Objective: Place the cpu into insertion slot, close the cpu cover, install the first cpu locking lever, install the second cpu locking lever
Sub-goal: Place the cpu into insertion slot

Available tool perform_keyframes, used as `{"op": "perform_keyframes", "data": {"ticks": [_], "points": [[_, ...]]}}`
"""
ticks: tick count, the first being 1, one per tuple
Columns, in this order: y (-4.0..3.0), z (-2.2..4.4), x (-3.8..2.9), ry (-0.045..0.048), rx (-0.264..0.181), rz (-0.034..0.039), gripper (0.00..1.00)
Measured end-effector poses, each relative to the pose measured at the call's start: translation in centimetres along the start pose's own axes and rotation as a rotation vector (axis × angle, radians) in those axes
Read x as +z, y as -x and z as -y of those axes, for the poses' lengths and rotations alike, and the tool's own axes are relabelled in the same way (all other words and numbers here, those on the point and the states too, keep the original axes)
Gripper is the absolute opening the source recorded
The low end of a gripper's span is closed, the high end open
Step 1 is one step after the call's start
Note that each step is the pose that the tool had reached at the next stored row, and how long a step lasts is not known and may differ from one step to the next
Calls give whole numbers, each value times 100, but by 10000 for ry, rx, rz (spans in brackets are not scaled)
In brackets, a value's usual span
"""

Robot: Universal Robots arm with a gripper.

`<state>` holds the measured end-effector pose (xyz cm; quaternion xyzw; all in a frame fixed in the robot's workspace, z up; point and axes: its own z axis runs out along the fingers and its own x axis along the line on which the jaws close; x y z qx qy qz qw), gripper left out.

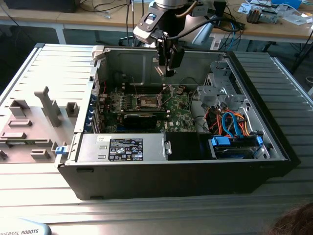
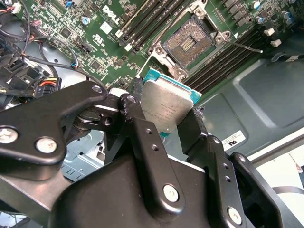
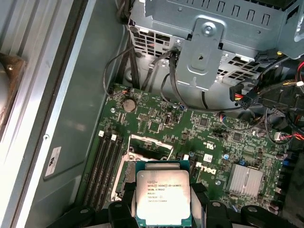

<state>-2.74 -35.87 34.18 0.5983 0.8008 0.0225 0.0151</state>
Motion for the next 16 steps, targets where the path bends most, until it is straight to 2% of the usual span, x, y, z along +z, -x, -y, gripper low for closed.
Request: {"op": "perform_keyframes", "data": {"ticks": [16], "points": [[0, 0, 1, 1, 153, 8, 54]]}}
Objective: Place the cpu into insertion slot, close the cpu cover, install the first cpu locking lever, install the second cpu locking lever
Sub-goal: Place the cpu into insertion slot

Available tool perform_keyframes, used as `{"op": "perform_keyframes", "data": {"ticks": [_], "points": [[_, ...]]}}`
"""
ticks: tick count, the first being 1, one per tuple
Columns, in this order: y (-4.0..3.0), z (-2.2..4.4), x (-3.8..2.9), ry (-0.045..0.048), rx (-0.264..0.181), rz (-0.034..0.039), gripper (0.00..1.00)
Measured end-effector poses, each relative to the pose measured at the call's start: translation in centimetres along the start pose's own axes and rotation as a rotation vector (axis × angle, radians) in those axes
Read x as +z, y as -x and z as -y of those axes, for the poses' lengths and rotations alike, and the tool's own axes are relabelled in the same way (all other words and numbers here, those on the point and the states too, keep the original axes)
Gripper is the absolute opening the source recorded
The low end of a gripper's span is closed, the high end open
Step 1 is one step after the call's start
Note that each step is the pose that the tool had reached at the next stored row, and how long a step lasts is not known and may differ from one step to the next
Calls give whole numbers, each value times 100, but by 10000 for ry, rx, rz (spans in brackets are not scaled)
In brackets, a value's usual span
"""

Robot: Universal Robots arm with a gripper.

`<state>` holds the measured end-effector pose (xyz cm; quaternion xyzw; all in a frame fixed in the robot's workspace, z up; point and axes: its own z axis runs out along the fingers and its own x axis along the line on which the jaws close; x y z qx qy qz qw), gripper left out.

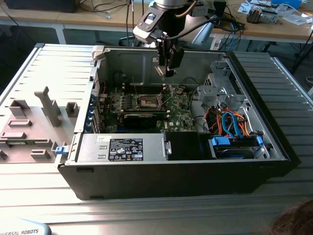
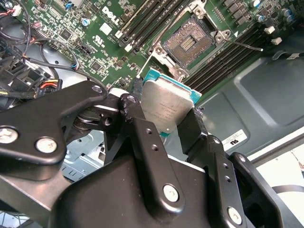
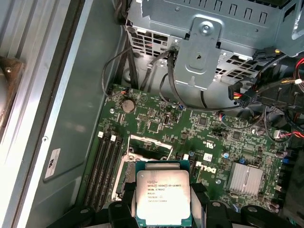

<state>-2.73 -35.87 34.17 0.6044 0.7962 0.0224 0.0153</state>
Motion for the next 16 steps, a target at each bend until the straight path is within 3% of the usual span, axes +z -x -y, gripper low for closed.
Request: {"op": "perform_keyframes", "data": {"ticks": [16], "points": [[0, 0, 1, 0, 162, 10, 54]]}}
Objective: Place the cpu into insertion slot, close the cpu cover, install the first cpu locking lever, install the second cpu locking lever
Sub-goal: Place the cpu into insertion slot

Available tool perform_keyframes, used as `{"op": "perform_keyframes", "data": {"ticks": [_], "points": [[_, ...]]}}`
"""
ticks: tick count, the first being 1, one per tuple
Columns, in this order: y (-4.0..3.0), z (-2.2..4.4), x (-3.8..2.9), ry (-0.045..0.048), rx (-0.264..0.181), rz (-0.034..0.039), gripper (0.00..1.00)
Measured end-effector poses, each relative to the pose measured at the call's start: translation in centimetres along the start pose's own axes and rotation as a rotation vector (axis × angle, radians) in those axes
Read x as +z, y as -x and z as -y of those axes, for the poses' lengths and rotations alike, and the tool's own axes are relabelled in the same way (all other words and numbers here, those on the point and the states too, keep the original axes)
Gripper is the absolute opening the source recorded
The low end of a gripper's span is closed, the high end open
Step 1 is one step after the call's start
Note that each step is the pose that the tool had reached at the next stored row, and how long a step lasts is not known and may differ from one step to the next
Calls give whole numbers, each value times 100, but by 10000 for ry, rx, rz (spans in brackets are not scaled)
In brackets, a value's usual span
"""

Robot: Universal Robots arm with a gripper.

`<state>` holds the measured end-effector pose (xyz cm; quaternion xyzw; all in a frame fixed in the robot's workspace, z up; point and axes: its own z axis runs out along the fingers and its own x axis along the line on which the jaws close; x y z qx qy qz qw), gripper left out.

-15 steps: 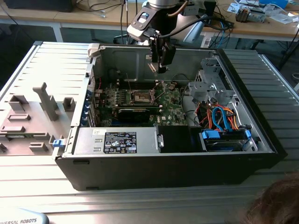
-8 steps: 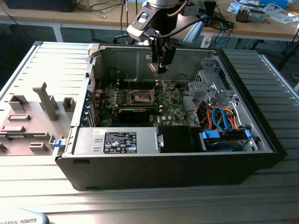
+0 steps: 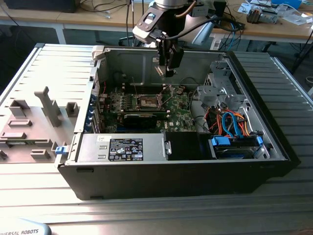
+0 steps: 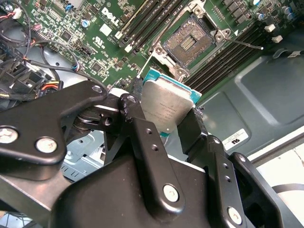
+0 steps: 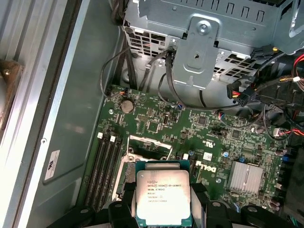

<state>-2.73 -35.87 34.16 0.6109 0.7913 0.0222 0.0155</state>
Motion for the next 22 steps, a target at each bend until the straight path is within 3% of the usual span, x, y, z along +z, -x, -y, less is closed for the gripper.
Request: {"op": "perform_keyframes", "data": {"ticks": [22], "points": [[0, 0, 3, 0, 125, 10, 54]]}}
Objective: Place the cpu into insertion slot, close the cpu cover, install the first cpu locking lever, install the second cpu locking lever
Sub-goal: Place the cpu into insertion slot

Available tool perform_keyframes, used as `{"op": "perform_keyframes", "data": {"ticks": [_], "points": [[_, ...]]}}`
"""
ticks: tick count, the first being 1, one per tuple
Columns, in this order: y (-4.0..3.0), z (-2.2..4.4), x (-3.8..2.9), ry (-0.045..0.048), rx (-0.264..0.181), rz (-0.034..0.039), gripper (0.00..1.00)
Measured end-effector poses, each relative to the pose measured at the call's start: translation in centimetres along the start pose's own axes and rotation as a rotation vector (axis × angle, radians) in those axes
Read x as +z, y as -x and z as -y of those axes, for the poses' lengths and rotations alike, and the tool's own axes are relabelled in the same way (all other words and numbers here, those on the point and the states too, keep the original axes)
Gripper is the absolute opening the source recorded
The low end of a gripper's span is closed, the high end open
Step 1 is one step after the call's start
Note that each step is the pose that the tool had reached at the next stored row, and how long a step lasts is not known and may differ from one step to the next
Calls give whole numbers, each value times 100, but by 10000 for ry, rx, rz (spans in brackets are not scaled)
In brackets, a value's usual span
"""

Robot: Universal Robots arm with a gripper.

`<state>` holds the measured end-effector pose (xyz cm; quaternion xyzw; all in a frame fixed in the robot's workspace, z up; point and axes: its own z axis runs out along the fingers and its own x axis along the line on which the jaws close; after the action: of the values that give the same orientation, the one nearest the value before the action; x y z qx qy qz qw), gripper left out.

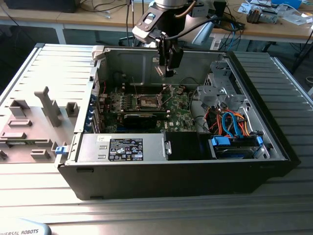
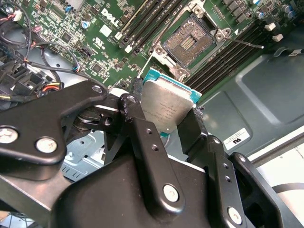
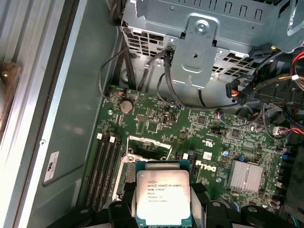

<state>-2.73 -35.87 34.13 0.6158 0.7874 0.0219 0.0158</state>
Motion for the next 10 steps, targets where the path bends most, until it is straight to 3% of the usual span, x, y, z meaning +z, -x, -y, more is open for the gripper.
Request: {"op": "perform_keyframes", "data": {"ticks": [10], "points": [[0, 0, 1, 1, 38, 2, 54]]}}
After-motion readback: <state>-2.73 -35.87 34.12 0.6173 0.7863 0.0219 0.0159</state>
